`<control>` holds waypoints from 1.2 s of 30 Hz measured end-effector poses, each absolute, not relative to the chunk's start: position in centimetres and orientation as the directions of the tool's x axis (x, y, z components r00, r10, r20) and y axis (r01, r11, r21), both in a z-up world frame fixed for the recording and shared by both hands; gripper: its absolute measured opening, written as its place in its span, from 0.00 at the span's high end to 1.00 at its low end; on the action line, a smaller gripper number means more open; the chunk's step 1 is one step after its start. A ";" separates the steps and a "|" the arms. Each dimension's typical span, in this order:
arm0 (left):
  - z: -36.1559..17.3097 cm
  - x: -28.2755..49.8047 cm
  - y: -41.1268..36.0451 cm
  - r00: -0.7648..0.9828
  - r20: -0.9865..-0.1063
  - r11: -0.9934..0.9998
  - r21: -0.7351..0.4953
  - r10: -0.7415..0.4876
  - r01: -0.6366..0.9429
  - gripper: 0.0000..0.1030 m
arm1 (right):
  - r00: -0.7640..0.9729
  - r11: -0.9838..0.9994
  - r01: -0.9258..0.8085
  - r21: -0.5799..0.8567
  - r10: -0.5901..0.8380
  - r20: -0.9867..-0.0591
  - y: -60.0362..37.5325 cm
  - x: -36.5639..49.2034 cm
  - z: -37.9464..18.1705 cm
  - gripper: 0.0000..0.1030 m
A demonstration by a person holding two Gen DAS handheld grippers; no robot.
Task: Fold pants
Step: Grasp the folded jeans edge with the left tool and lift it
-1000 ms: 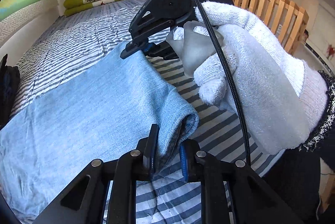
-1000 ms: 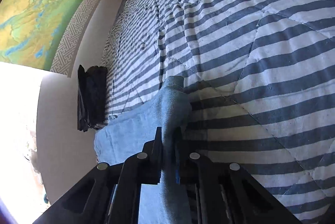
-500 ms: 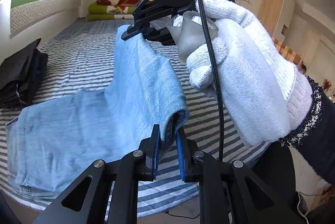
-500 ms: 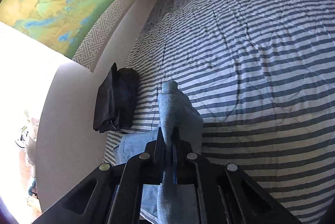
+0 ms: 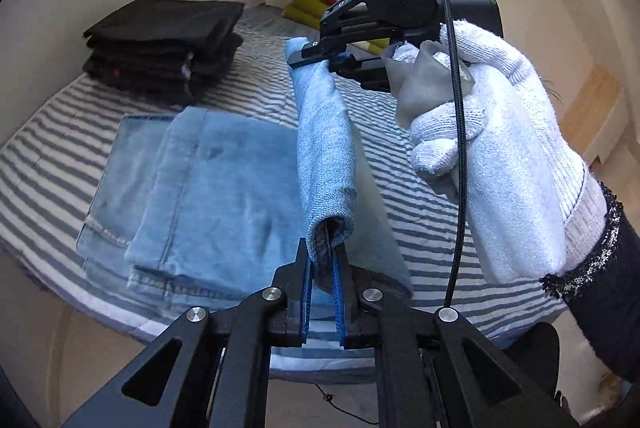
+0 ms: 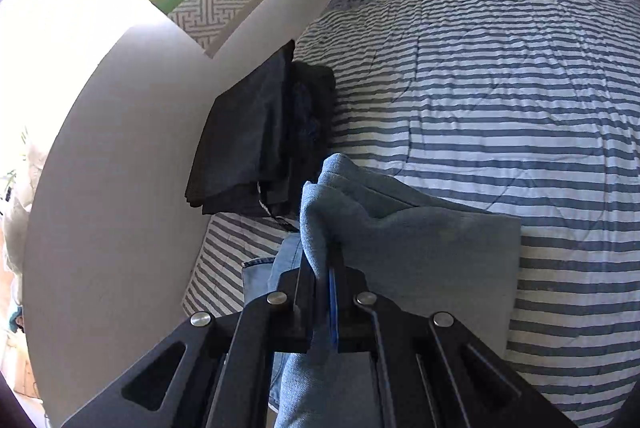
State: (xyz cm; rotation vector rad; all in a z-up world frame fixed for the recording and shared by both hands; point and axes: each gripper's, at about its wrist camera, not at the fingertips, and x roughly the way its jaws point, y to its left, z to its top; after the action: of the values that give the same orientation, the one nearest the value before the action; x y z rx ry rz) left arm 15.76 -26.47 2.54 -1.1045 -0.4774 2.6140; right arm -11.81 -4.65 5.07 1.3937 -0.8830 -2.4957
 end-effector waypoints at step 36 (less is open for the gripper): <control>-3.6 11.9 -40.8 -0.572 -0.802 -0.914 -0.345 0.169 0.213 0.60 | -0.493 -0.859 0.198 0.472 -0.503 -0.709 -16.9 -15.8 5.2 0.71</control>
State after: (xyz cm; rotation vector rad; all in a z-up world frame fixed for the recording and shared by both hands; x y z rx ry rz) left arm 11.87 -40.76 -3.58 -1.4641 -0.6556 2.7308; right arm -15.77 -16.90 5.19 1.2778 -0.4627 -2.3617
